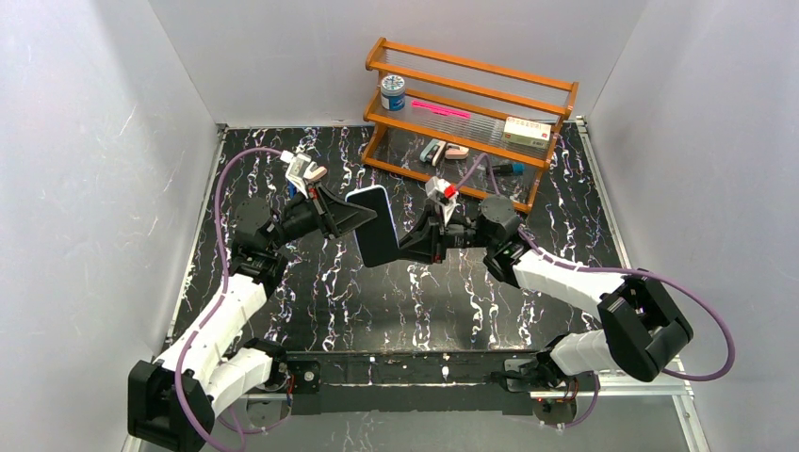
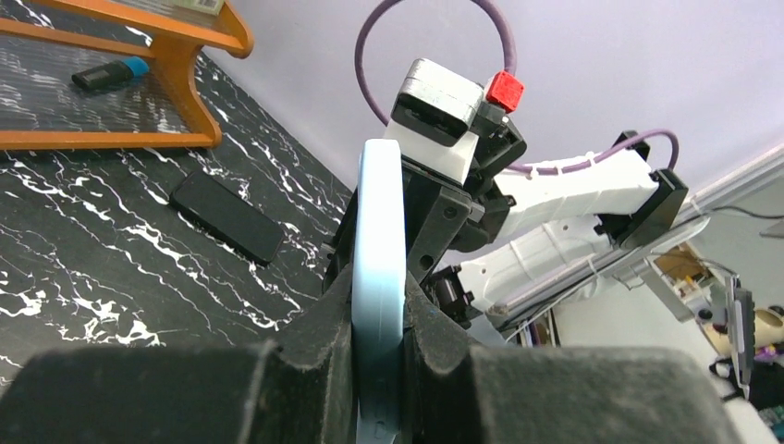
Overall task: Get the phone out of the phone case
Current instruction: Remove the phone case from the phone.
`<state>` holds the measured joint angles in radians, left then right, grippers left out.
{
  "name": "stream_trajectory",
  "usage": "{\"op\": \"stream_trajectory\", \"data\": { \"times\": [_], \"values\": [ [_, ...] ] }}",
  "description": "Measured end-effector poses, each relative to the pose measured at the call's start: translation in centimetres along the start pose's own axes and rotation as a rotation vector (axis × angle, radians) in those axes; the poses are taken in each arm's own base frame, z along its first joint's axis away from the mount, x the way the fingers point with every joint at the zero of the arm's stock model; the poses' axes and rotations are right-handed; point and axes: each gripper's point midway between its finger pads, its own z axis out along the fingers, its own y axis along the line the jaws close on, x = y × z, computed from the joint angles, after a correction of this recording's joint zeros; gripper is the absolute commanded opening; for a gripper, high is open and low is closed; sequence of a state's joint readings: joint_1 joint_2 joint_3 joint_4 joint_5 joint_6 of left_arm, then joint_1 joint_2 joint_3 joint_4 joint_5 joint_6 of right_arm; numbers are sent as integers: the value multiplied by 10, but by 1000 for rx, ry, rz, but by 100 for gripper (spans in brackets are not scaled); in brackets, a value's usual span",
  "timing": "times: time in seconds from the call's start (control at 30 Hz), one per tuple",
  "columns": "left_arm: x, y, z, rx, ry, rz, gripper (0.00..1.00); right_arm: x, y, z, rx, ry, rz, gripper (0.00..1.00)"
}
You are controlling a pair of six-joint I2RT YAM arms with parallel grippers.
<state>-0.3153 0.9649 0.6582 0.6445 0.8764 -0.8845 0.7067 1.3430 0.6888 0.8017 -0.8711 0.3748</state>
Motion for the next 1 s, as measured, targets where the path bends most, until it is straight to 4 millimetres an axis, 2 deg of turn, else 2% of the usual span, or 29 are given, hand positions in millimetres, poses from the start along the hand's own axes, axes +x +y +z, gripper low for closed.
{"op": "stream_trajectory", "data": {
  "times": [0.27,0.7,0.8,0.9,0.97,1.0],
  "values": [
    [0,9,6,-26,-37,-74,0,-23,-6,-3,34,-86,71,34],
    [3,26,12,-60,-39,-159,0,-19,-20,1,45,-117,256,33],
    [9,39,16,-82,-25,-203,0,-12,-28,2,47,-111,318,27],
    [14,52,19,-108,-11,-241,1,-3,-33,3,49,-96,382,12],
    [17,59,19,-131,-8,-257,7,2,-36,3,54,-89,410,3],
    [18,62,19,-144,-7,-259,11,3,-37,3,57,-86,421,1]
  ]
}}
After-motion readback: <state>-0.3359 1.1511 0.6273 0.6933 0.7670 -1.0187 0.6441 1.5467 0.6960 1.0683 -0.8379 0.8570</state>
